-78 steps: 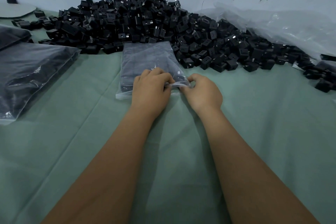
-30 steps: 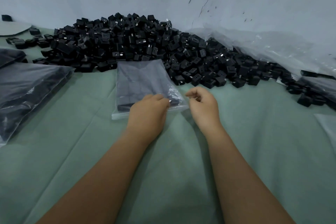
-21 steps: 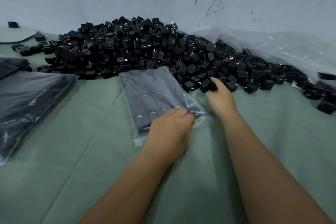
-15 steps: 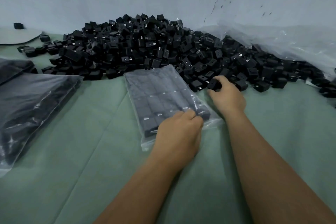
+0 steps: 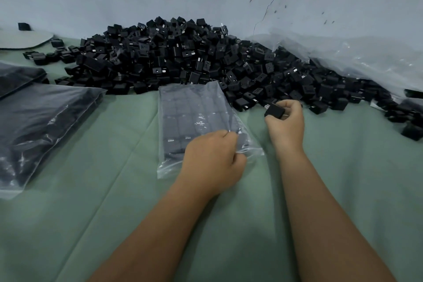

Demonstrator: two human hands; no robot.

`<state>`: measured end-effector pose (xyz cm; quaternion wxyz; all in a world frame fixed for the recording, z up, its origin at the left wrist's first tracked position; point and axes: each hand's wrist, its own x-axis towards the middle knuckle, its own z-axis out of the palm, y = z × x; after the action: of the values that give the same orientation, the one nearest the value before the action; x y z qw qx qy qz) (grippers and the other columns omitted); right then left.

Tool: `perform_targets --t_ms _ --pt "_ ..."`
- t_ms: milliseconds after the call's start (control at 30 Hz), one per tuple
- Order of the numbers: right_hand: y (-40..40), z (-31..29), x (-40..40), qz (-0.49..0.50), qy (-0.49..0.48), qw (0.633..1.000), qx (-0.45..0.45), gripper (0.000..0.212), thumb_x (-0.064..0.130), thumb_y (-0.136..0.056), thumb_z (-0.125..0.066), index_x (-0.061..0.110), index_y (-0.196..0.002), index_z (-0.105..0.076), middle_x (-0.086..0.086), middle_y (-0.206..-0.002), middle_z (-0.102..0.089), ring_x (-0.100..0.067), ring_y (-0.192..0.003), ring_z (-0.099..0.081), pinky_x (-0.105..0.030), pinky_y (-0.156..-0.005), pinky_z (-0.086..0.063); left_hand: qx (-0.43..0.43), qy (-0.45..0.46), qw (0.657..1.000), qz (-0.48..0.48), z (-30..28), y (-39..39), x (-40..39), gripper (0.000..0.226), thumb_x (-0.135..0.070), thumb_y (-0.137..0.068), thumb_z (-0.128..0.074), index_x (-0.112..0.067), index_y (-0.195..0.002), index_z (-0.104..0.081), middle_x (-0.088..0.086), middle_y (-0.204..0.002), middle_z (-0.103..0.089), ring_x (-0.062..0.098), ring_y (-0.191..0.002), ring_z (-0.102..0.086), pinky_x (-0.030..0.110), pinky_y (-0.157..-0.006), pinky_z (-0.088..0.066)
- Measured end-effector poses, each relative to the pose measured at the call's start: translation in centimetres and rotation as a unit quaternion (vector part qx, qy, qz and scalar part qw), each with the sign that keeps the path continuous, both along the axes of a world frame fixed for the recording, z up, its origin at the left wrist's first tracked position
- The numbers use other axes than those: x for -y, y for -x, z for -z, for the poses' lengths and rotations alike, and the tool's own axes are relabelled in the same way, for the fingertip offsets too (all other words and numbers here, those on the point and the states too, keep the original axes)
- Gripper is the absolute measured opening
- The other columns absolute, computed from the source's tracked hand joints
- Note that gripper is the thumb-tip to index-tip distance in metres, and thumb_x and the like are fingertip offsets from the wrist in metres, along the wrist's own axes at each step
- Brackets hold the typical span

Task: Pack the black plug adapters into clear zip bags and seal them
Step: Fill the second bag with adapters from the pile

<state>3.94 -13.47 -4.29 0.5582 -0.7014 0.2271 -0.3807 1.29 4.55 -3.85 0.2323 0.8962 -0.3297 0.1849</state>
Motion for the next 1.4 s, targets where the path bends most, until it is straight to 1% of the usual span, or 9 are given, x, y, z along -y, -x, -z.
perform_targets --t_ms 167,367,567,700,867,1000,1133,1300,1400 --pt "3.0 0.3 -2.0 0.019 -0.026 0.999 0.025 0.037 0.000 -0.074 -0.055 0.035 -0.087 -0.060 -0.002 -0.105 -0.060 -0.009 -0.077 -0.057 -0.010 -0.058 -0.042 0.011 -0.002 1.000 0.005 0.1 0.4 -0.5 0.012 -0.024 -0.085 -0.054 -0.013 -0.081 -0.055 0.000 -0.076 -0.055 0.021 -0.072 -0.050 0.032 -0.059 -0.035" --pt "5.8 -0.1 -4.5 0.002 -0.025 0.998 0.057 0.040 -0.001 -0.075 -0.057 0.035 -0.092 -0.053 0.001 -0.106 -0.060 -0.005 -0.078 -0.058 -0.009 -0.061 -0.043 0.022 -0.009 0.999 0.035 0.0 0.5 -2.9 0.017 -0.028 -0.084 -0.063 -0.019 -0.097 -0.067 -0.002 -0.091 -0.060 0.022 -0.091 -0.052 0.033 -0.080 -0.039" --pt "7.2 -0.5 -8.3 -0.033 0.152 0.983 0.095 0.043 -0.001 -0.069 -0.066 0.022 -0.097 -0.044 0.004 -0.106 -0.039 -0.001 -0.081 -0.052 -0.016 -0.066 -0.048 0.010 0.019 0.999 0.027 -0.2 -0.8 -6.4 0.023 -0.030 -0.079 -0.075 -0.031 -0.102 -0.075 -0.009 -0.109 -0.064 0.018 -0.104 -0.051 0.039 -0.093 -0.039" --pt "7.8 -0.5 -10.0 -0.114 0.260 0.958 0.037 0.035 0.028 -0.067 -0.061 0.025 -0.099 -0.046 0.011 -0.092 -0.052 -0.005 -0.080 -0.051 -0.026 -0.065 -0.045 -0.033 0.139 0.990 0.005 0.0 -1.5 -6.0 0.011 -0.029 -0.084 -0.076 -0.024 -0.093 -0.079 -0.010 -0.099 -0.070 0.019 -0.098 -0.058 0.048 -0.092 -0.043" --pt "7.7 -0.8 -10.5 -0.134 0.396 0.908 0.012 0.038 0.023 -0.065 -0.057 0.019 -0.102 -0.067 0.006 -0.092 -0.057 -0.017 -0.088 -0.050 -0.034 -0.078 -0.044 -0.107 0.273 0.956 -0.008 -0.1 -1.9 -5.7 0.008 -0.026 -0.088 -0.071 -0.022 -0.087 -0.078 -0.009 -0.087 -0.073 0.013 -0.091 -0.065 0.043 -0.086 -0.050" --pt "7.3 -0.4 -10.9 -0.157 0.390 0.907 0.013 0.036 0.014 -0.067 -0.067 0.013 -0.102 -0.060 0.000 -0.098 -0.054 -0.021 -0.091 -0.053 -0.039 -0.076 -0.049 -0.155 0.333 0.929 -0.033 -0.3 -1.7 -5.3 0.008 -0.025 -0.086 -0.070 -0.026 -0.085 -0.078 -0.013 -0.083 -0.074 0.002 -0.085 -0.066 0.037 -0.083 -0.054" --pt "7.2 0.0 -10.8 -0.164 0.328 0.930 0.002 0.046 0.016 -0.071 -0.069 0.023 -0.109 -0.046 0.012 -0.105 -0.050 -0.008 -0.087 -0.052 -0.033 -0.071 -0.051 -0.171 0.353 0.917 -0.076 -0.2 -1.8 -5.3 0.006 -0.030 -0.084 -0.071 -0.031 -0.083 -0.077 -0.023 -0.083 -0.072 -0.004 -0.083 -0.065 0.031 -0.083 -0.054" --pt "7.0 -0.2 -10.9 -0.185 0.410 0.893 0.031 0.041 0.013 -0.069 -0.069 0.023 -0.108 -0.064 0.012 -0.104 -0.064 -0.009 -0.098 -0.056 -0.026 -0.088 -0.042 -0.189 0.359 0.911 -0.075 -0.2 -1.8 -5.2 0.007 -0.031 -0.084 -0.070 -0.032 -0.079 -0.076 -0.021 -0.077 -0.072 0.000 -0.080 -0.067 0.035 -0.081 -0.056" --pt "6.8 0.2 -10.9 -0.187 0.369 0.910 0.028 0.032 0.007 -0.069 -0.072 0.015 -0.099 -0.063 0.007 -0.100 -0.062 -0.010 -0.092 -0.052 -0.025 -0.083 -0.043 -0.192 0.366 0.907 -0.079 -0.2 -1.8 -5.2 0.007 -0.030 -0.084 -0.070 -0.028 -0.081 -0.077 -0.019 -0.077 -0.072 0.002 -0.081 -0.068 0.035 -0.082 -0.056"
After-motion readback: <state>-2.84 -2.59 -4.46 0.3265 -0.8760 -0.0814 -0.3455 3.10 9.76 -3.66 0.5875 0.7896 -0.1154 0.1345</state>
